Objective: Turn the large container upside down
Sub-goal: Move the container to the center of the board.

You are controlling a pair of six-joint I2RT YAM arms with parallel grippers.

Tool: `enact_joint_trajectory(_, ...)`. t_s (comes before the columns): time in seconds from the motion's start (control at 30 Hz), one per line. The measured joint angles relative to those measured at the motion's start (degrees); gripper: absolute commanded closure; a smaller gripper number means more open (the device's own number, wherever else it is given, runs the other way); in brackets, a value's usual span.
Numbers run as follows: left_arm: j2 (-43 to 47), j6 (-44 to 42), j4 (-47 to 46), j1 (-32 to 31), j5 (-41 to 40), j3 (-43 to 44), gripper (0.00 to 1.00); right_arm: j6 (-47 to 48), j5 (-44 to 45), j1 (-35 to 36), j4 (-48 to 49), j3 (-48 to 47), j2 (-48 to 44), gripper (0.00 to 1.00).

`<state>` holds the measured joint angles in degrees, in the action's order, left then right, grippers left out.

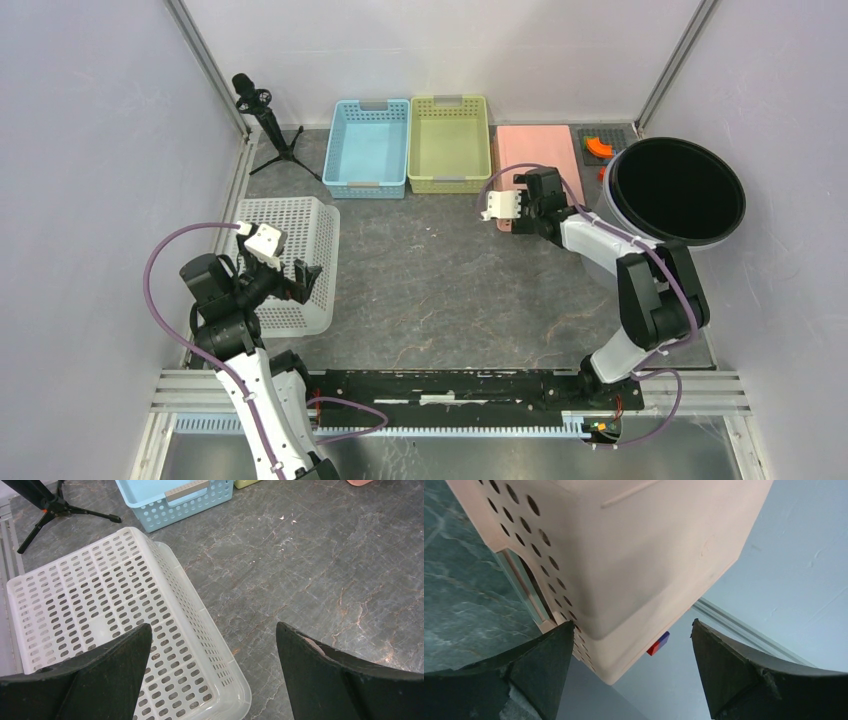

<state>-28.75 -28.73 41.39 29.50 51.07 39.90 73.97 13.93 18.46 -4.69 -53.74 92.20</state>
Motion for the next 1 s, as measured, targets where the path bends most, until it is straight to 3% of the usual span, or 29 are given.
enact_joint_trajectory(1.0,0.04,0.0,0.0,0.0,0.0,0.0,0.0,-1.14,2.78,-3.56,-1.25,-14.93,11.69,0.11)
